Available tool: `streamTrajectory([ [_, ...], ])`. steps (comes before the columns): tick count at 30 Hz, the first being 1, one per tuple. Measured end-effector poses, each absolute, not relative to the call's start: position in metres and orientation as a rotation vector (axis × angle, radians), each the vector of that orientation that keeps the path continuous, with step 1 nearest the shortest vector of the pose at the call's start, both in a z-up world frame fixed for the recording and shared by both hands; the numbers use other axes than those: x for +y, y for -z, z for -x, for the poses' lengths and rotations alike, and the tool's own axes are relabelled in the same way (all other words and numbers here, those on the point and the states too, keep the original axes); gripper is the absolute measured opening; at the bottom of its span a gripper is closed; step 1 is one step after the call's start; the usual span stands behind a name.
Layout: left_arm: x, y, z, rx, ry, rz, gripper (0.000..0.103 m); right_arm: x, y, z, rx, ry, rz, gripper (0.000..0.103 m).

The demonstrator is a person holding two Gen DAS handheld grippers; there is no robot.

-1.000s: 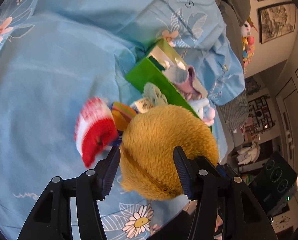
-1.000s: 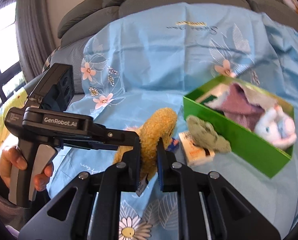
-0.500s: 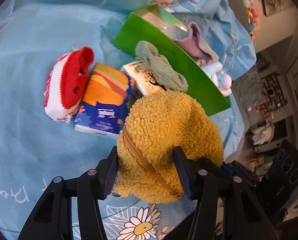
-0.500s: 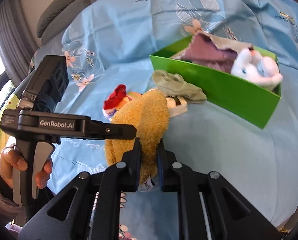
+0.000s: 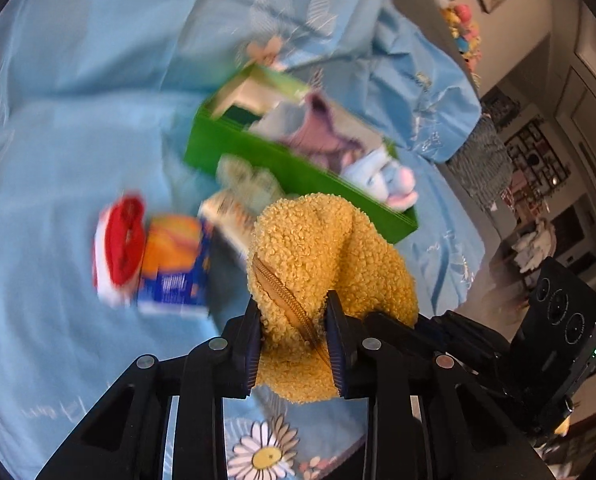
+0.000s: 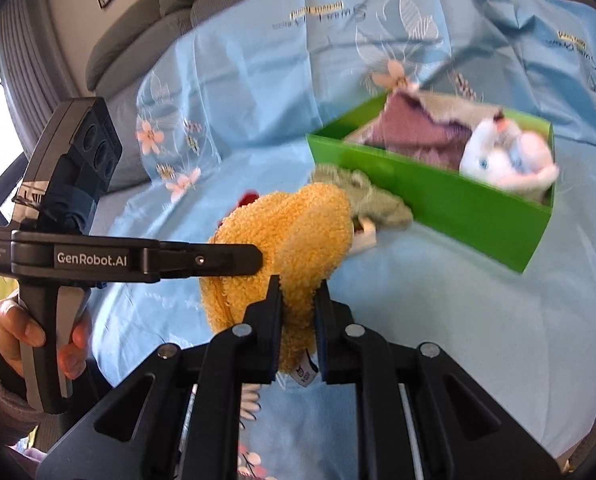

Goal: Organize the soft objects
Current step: 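Carry the yellow pouch into the green box and open the left gripper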

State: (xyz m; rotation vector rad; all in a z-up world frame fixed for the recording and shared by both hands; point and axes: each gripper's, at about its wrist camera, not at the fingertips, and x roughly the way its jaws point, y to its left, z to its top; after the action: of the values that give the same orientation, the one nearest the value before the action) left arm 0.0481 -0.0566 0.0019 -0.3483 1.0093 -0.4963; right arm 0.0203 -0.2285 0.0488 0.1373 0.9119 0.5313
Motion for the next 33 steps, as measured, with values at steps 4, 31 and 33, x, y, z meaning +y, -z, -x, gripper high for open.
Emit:
streamTrajectory([
  [4, -0.072, -0.026, -0.074, 0.969, 0.496, 0.277, 0.029, -0.236, -0.068, -0.039, 0.839, -0.505, -0.137, 0.014],
  [31, -0.141, 0.022, -0.258, 1.098, 0.355, 0.128, 0.033, -0.267, -0.004, -0.218, 1.011, -0.263, -0.055, 0.017],
  [33, -0.140, 0.025, -0.262, 1.100, 0.346, 0.131, 0.045, -0.263, 0.000, -0.222, 1.021, -0.262, -0.028, 0.020],
])
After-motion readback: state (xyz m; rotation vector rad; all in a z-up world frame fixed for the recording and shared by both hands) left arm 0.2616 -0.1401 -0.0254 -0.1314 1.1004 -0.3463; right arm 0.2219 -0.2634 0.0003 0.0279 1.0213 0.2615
